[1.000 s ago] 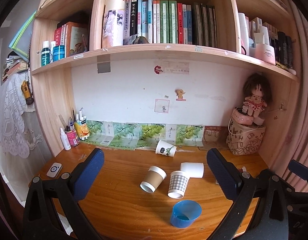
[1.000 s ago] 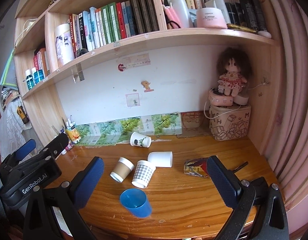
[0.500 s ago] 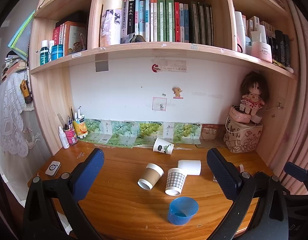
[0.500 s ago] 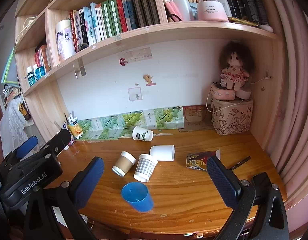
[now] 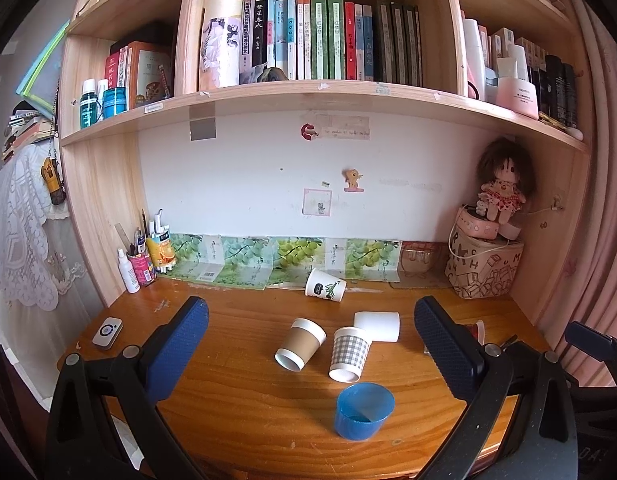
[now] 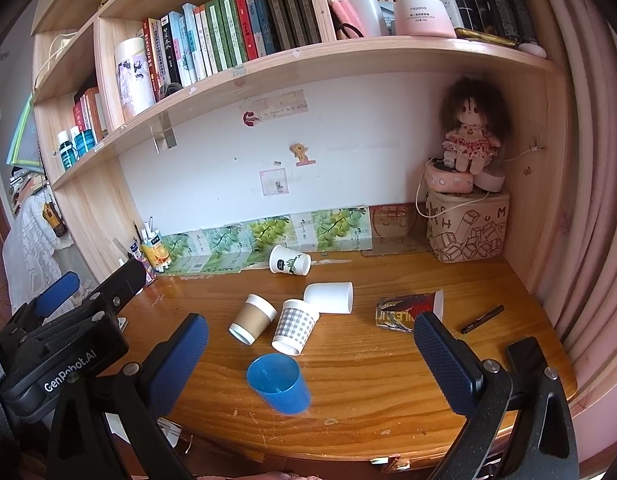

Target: Flip cup upright

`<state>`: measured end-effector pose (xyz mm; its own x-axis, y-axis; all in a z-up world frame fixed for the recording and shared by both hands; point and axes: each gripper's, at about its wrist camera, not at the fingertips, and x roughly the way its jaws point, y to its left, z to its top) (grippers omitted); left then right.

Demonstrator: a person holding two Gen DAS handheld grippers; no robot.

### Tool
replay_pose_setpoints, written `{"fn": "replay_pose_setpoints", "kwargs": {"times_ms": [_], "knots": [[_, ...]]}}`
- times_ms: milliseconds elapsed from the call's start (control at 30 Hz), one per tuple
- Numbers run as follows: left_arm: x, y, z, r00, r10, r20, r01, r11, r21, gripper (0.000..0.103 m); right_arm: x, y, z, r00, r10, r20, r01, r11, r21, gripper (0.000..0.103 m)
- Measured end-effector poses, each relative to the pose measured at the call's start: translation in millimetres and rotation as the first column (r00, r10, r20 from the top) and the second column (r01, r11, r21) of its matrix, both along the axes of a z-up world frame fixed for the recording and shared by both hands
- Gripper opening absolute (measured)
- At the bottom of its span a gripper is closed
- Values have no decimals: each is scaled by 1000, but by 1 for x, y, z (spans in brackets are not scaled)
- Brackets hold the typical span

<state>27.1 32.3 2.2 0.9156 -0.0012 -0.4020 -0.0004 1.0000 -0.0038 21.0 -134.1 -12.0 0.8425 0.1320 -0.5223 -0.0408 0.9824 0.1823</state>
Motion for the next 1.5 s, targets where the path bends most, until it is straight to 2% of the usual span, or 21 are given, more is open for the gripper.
{"fn": "replay_pose_setpoints", "kwargs": {"times_ms": [933,1200,1500], "knots": [[-13,-7,-6,1000,-9,-24,10,1000,3,103,-14,-7,-7,1000,-7,-26,8,1000,21,103],[-14,-12,-5,1000,-5,-31,5,1000,24,103,-12,-13,-9,999,-6,-39,8,999,46,103],[-9,-15,-7,997,-2,-74,5,999,38,103,-8,-19,-16,997,3,-76,3,997,81,103]]}}
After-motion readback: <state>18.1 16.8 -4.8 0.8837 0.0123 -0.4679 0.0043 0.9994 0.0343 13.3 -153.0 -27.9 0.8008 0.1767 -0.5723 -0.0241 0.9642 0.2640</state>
